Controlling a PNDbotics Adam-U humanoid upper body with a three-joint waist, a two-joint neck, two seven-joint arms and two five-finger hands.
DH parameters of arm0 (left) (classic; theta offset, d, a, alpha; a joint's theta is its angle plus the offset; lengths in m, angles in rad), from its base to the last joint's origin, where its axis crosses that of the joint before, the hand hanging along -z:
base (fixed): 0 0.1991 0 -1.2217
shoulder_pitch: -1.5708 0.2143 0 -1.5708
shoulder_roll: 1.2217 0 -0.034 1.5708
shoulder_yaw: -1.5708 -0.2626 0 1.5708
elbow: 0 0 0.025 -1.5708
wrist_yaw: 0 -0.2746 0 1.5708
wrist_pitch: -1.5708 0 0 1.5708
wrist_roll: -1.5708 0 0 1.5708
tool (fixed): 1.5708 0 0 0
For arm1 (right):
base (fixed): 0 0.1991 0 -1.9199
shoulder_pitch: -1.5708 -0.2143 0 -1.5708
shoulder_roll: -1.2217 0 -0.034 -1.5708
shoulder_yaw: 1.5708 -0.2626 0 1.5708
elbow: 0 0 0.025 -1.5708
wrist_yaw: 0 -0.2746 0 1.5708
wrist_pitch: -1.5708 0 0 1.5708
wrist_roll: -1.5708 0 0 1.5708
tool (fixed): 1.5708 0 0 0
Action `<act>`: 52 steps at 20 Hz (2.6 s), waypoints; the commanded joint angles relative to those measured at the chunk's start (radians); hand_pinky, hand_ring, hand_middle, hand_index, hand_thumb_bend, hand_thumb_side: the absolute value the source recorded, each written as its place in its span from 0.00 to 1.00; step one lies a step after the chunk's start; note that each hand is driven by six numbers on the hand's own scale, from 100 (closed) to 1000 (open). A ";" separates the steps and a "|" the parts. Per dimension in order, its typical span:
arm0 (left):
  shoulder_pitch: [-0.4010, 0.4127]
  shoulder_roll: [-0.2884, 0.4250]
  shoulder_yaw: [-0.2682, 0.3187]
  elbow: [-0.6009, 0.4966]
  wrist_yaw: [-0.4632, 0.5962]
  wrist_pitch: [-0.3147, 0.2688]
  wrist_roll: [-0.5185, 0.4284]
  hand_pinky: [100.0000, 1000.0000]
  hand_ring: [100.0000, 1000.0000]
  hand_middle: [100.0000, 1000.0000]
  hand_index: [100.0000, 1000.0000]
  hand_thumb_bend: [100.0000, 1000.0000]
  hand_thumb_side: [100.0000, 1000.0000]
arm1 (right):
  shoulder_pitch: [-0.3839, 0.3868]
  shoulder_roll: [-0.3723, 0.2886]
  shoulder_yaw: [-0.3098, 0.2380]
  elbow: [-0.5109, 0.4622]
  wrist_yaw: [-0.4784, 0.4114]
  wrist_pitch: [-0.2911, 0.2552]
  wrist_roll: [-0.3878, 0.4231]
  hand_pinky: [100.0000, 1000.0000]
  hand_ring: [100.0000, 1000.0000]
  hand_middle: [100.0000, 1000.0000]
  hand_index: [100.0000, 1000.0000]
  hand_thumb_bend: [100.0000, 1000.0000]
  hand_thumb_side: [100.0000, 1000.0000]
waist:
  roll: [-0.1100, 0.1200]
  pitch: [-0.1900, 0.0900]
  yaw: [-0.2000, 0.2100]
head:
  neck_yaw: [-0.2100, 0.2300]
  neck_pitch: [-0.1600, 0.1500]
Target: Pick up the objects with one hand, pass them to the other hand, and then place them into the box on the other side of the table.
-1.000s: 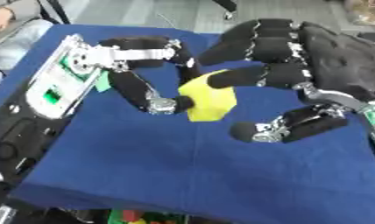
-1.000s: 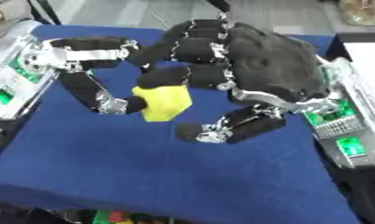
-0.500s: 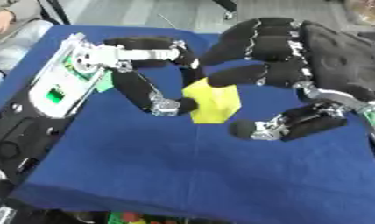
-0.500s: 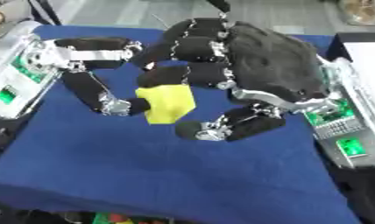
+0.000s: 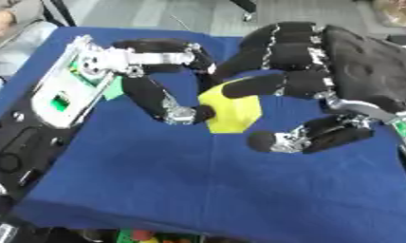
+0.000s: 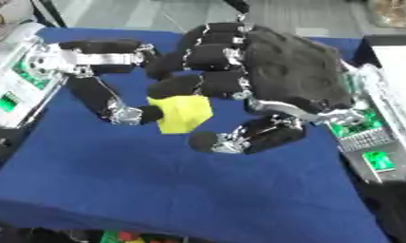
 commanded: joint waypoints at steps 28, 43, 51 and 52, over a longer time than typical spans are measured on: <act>-0.037 0.012 -0.005 -0.032 0.036 0.031 -0.004 0.67 0.50 0.39 0.58 0.00 0.50 | -0.010 -0.026 -0.007 -0.039 0.087 0.017 0.034 0.70 0.66 0.77 0.84 0.32 0.03 | 0.004 -0.012 -0.004 | 0.007 0.005; -0.066 0.013 -0.040 -0.032 0.034 0.027 -0.009 0.67 0.52 0.39 0.58 0.00 0.50 | -0.017 -0.027 0.000 -0.042 0.147 0.026 0.047 0.68 0.65 0.76 0.83 0.32 0.01 | 0.002 -0.013 -0.005 | 0.012 0.005; -0.069 0.010 -0.041 -0.025 0.029 0.027 -0.007 0.67 0.52 0.39 0.59 0.00 0.50 | -0.017 -0.027 0.000 -0.041 0.149 0.042 0.031 0.65 0.62 0.68 0.82 0.25 0.00 | 0.003 -0.014 -0.007 | 0.014 0.005; -0.069 0.009 -0.041 -0.023 0.028 0.026 -0.008 0.67 0.52 0.39 0.59 0.00 0.50 | -0.017 -0.027 0.000 -0.041 0.149 0.044 0.029 0.65 0.62 0.65 0.82 0.23 0.00 | 0.003 -0.013 -0.008 | 0.014 0.005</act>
